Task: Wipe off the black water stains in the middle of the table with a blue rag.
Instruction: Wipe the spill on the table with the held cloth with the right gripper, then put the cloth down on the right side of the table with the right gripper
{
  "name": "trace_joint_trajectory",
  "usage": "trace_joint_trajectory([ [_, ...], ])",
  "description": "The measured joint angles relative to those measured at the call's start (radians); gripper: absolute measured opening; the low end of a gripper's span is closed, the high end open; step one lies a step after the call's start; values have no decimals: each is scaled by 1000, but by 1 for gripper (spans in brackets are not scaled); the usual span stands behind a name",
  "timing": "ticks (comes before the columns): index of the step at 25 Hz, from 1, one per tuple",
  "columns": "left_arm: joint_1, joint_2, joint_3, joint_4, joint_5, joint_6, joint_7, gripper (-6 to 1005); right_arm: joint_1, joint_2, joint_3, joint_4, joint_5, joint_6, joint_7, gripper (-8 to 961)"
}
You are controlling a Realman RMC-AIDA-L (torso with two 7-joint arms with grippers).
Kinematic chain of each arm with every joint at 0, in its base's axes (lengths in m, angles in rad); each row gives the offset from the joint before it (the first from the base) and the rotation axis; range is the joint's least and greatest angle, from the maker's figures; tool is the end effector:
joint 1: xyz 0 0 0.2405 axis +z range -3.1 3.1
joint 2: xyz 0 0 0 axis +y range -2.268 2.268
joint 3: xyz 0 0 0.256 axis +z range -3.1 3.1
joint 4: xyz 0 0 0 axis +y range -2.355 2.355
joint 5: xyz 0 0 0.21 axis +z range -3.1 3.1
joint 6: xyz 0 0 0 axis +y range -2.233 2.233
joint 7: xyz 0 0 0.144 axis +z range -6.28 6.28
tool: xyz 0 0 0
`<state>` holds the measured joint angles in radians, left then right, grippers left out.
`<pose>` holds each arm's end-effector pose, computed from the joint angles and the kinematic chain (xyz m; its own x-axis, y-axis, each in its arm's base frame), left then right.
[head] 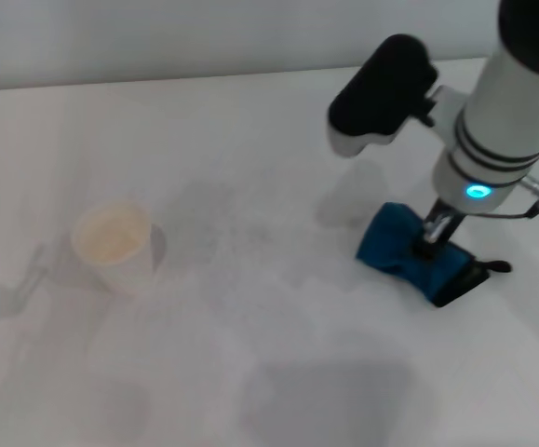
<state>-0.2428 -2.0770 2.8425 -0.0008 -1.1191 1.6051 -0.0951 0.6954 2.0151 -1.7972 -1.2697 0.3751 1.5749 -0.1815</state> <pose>-0.3470 0.2324 -0.0021 0.7938 -0.2163 0.5684 0.5057 -0.2844 -0.8145 0.1879 0.3448 -0.0301 0.5382 -0.7170 0.4430 -0.3932 -0.6785 -0.6206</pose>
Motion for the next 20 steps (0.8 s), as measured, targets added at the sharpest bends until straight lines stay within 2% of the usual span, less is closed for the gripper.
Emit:
trace_joint_trajectory([
  [8,-8,0,0,2,-3,-1,0,876,-19,-1,124,82,-77,-5,-72,150],
  [14,-16,0,0,2,-4,-1,0,876,-23,-6,129,90,-86,-26,-76,158],
  [20,-19,0,0,4,-4,-1,0,877,-27,-2,145,103,-138,-44,-82,166],
])
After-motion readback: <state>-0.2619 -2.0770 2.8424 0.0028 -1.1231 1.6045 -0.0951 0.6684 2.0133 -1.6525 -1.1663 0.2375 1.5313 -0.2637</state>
